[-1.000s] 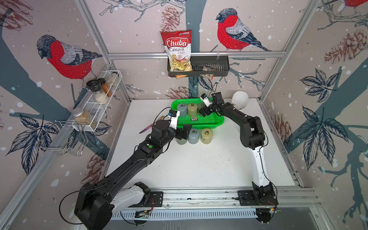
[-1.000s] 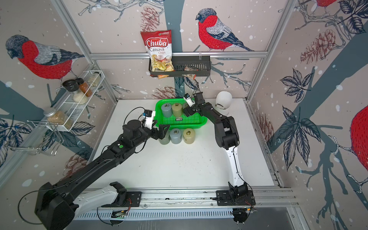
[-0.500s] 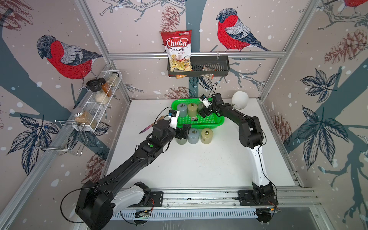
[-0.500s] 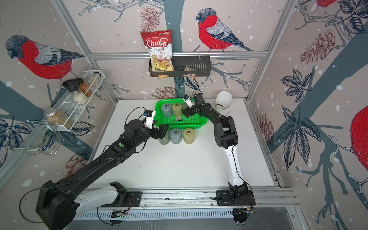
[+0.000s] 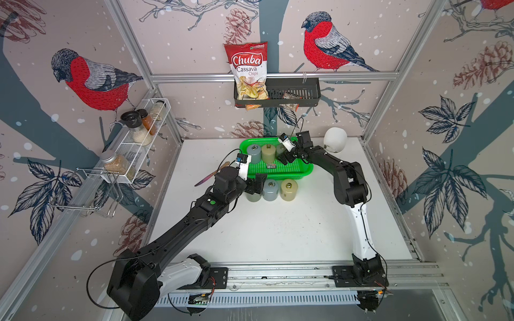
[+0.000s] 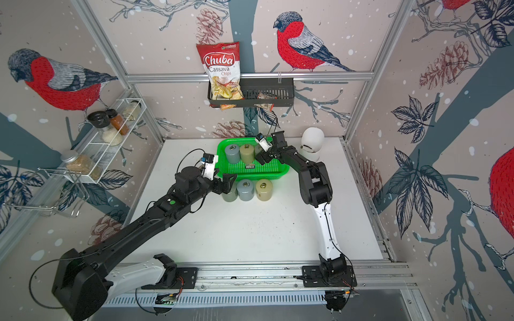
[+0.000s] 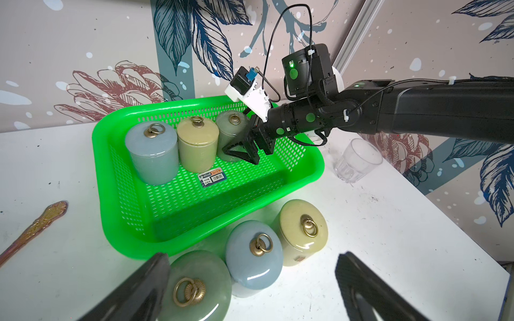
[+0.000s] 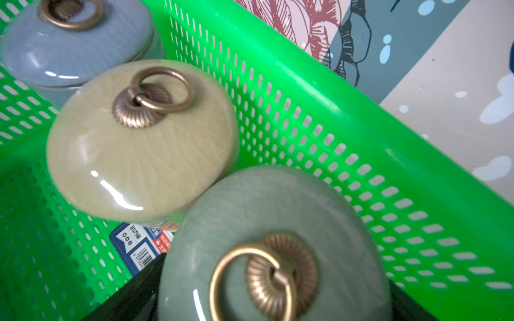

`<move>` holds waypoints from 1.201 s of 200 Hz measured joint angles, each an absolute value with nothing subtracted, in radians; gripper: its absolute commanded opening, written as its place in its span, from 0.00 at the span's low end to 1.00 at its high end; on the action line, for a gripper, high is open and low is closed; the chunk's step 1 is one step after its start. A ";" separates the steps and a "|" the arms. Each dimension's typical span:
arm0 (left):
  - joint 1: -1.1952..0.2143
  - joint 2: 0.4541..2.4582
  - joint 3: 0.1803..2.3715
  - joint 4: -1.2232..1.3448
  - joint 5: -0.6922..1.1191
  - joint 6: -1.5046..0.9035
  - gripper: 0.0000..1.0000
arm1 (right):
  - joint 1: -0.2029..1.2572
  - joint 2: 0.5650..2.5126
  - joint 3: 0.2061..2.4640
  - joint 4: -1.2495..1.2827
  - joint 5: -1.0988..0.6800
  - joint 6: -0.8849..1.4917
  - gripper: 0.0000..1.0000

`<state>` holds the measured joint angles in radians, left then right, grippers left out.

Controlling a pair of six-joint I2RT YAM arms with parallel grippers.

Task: Take the tea canister out of the basket
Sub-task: Pick up the tea canister from the basket.

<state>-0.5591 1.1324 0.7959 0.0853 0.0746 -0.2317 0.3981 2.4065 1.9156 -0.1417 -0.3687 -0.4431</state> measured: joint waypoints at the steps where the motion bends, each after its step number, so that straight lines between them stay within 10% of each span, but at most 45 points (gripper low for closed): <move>1: -0.559 1.133 0.796 0.085 0.075 -0.232 0.97 | 0.398 2.407 1.915 -0.140 -0.369 -0.443 0.99; 143: -0.552 1.172 0.820 0.086 0.078 -0.228 0.97 | 0.398 2.380 1.807 -0.007 -0.403 -0.445 0.67; 199: -0.551 1.166 0.827 0.085 0.083 -0.228 0.97 | 0.402 2.276 1.670 0.023 -0.383 -0.407 0.35; 222: -0.551 1.161 0.841 0.085 0.092 -0.229 0.97 | 0.405 2.205 1.629 0.025 -0.373 -0.385 0.00; 240: -0.551 1.145 0.846 0.084 0.113 -0.230 0.97 | 0.406 2.152 1.633 0.023 -0.373 -0.363 0.00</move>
